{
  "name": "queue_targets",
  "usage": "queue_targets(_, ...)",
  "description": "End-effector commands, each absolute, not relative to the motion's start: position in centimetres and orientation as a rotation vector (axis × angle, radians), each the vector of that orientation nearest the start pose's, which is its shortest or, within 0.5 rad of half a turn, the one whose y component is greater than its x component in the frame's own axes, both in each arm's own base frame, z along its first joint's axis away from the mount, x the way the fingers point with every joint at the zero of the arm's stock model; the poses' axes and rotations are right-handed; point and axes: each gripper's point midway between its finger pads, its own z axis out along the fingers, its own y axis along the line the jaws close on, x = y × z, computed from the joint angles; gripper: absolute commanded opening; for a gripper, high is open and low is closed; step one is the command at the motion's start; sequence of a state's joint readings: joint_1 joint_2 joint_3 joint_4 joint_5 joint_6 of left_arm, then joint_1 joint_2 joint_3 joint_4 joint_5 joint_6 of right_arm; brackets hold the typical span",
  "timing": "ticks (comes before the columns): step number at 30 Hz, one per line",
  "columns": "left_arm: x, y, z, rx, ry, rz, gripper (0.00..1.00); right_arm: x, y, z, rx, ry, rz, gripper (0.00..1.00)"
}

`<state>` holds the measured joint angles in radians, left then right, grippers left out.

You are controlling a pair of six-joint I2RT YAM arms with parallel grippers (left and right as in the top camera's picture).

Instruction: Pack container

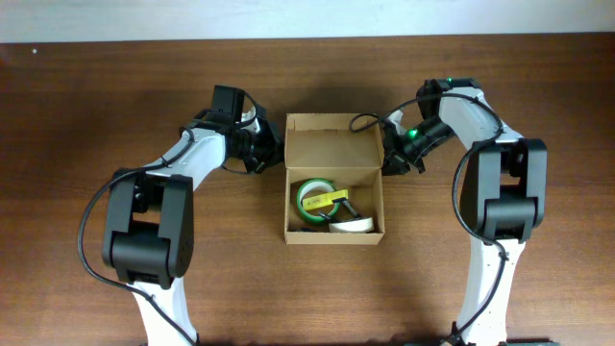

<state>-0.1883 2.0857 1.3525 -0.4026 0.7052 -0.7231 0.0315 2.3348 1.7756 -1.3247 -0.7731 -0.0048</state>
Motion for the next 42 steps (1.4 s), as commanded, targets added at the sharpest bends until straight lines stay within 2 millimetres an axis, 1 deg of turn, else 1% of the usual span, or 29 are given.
queue_targets(1, 42.7, -20.6, 4.5, -0.49, 2.776, -1.313, 0.02, 37.2, 13.9, 3.5, 0.137, 3.188, 1.352, 0.04)
queue_targets(7, 42.3, -21.2, 5.2, -0.463, 2.767, -1.387, 0.02, 36.8, 13.7, 4.0, 0.126, 3.188, 1.39, 0.04)
queue_targets(10, 42.3, -21.7, 5.9, -0.415, 2.743, -1.452, 0.02, 36.7, 13.3, 4.9, 0.108, 3.172, 1.391, 0.04)
queue_targets(14, 42.3, -22.0, 6.5, -0.388, 2.726, -1.494, 0.02, 37.1, 12.5, 6.7, 0.085, 3.13, 1.38, 0.04)
queue_targets(21, 42.4, -22.1, 7.8, -0.346, 2.692, -1.508, 0.02, 38.0, 10.1, 10.5, 0.087, 3.062, 1.325, 0.04)
queue_targets(24, 42.7, -22.0, 8.3, -0.334, 2.672, -1.507, 0.02, 38.5, 9.2, 11.8, 0.103, 3.031, 1.306, 0.04)
queue_targets(27, 42.8, -21.8, 8.4, -0.337, 2.668, -1.506, 0.02, 38.6, 8.5, 12.9, 0.102, 3.01, 1.295, 0.04)
queue_targets(33, 42.9, -21.6, 8.4, -0.342, 2.665, -1.505, 0.02, 38.3, 8.2, 14.8, 0.039, 2.985, 1.287, 0.04)
queue_targets(37, 43.0, -21.6, 8.4, -0.343, 2.663, -1.504, 0.02, 37.9, 8.2, 15.6, 0.016, 2.988, 1.276, 0.04)
queue_targets(42, 43.1, -21.4, 8.5, -0.327, 2.656, -1.498, 0.02, 38.2, 7.5, 16.0, -0.01, 3.005, 1.191, 0.04)
